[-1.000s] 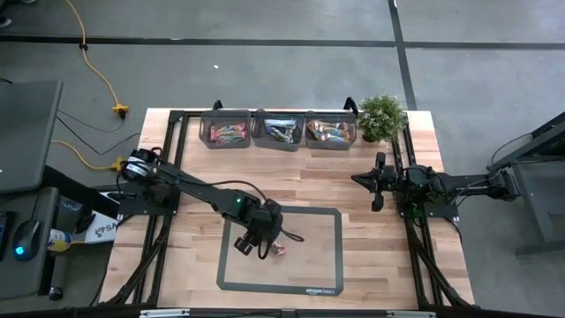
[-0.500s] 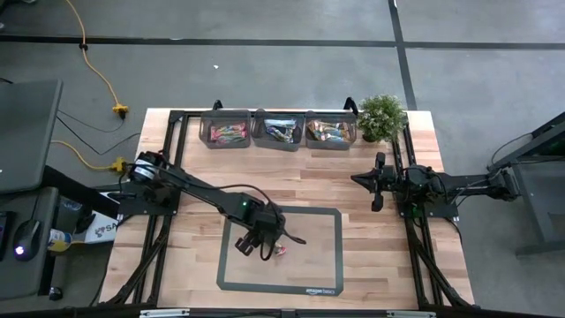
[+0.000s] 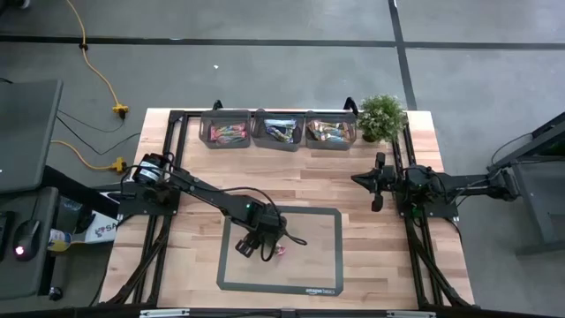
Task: Pick and place Granola Bars by type
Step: Put the red granola bar into the left black bin
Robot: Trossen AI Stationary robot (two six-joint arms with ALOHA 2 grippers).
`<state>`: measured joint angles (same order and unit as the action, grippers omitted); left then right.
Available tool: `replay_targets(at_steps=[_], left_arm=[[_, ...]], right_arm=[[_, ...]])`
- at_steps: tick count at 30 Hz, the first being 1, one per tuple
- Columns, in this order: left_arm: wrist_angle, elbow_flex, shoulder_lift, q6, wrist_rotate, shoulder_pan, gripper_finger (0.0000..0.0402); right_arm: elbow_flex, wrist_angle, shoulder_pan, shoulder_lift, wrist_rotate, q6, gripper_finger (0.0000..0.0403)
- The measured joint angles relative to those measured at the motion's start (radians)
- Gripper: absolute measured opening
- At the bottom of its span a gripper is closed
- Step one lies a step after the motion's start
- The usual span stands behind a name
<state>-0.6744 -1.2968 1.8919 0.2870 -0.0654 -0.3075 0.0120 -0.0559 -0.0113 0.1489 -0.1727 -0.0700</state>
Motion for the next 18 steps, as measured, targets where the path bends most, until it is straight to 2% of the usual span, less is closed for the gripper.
replay_targets(at_steps=[18], left_arm=[[0.088, -0.003, 0.082, 0.033, -0.06, 0.0, 0.0207]], right_arm=[[0.0, 0.0, 0.0, 0.009, 0.0, 0.0, 0.0]])
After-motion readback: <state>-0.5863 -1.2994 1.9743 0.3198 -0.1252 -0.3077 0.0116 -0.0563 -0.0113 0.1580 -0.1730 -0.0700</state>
